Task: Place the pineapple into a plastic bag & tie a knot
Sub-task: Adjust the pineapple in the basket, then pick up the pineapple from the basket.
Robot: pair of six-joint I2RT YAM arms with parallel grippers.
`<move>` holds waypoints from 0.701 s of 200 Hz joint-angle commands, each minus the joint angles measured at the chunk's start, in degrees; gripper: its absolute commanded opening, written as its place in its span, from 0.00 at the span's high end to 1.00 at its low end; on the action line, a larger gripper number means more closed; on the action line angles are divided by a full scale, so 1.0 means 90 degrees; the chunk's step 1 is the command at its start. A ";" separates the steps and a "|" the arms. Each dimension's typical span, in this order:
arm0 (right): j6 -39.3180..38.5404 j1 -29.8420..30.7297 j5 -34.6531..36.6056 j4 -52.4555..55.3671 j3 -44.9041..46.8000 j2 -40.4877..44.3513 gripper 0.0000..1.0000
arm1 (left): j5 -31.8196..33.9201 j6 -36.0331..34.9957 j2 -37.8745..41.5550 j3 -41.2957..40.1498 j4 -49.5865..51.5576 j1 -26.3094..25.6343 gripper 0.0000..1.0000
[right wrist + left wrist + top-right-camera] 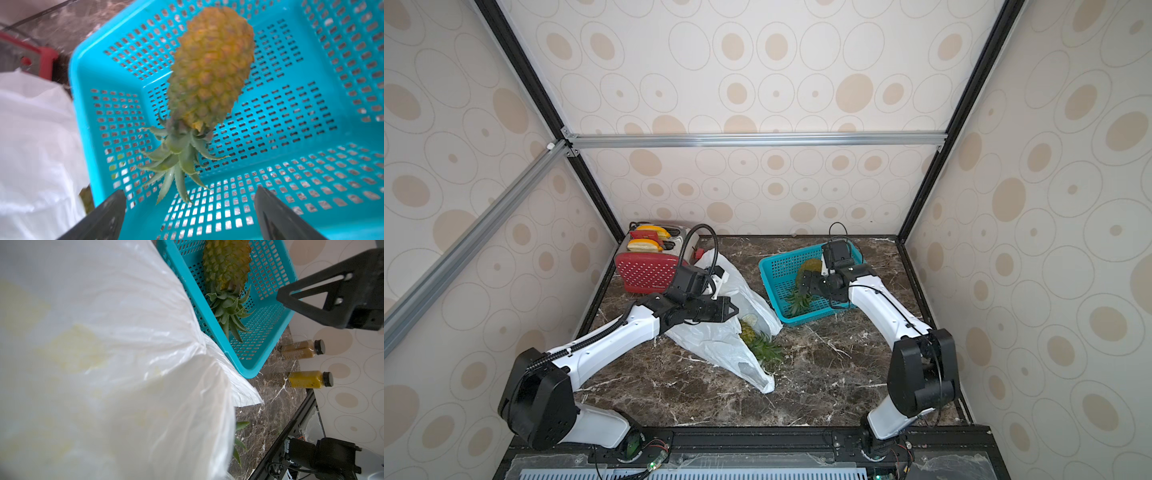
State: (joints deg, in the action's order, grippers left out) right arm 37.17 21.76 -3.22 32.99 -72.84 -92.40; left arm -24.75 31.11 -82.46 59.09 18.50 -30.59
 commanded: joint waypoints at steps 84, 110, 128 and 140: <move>0.1672 0.0395 0.0881 -0.1377 -0.0204 -0.2122 0.03 | -0.0069 -0.0088 -0.0047 0.0231 0.0024 0.0030 1.00; 0.1851 0.0395 0.0877 -0.1929 0.0129 -0.2195 0.31 | -0.0052 -0.0124 -0.0067 0.0287 0.0097 0.0037 1.00; 0.1815 0.0395 0.0858 -0.2064 0.0254 -0.2072 0.54 | -0.0043 -0.0172 -0.0086 0.0342 0.0172 0.0030 1.00; 0.1722 0.0395 0.0881 -0.2069 0.0316 -0.1914 0.68 | -0.0042 -0.0176 -0.0096 0.0364 0.0191 0.0030 1.00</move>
State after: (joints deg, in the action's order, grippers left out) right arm 53.32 25.80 1.65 13.61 -72.75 -110.37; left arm -25.17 30.63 -82.72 59.57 18.92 -30.59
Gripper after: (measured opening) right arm 0.454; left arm 0.039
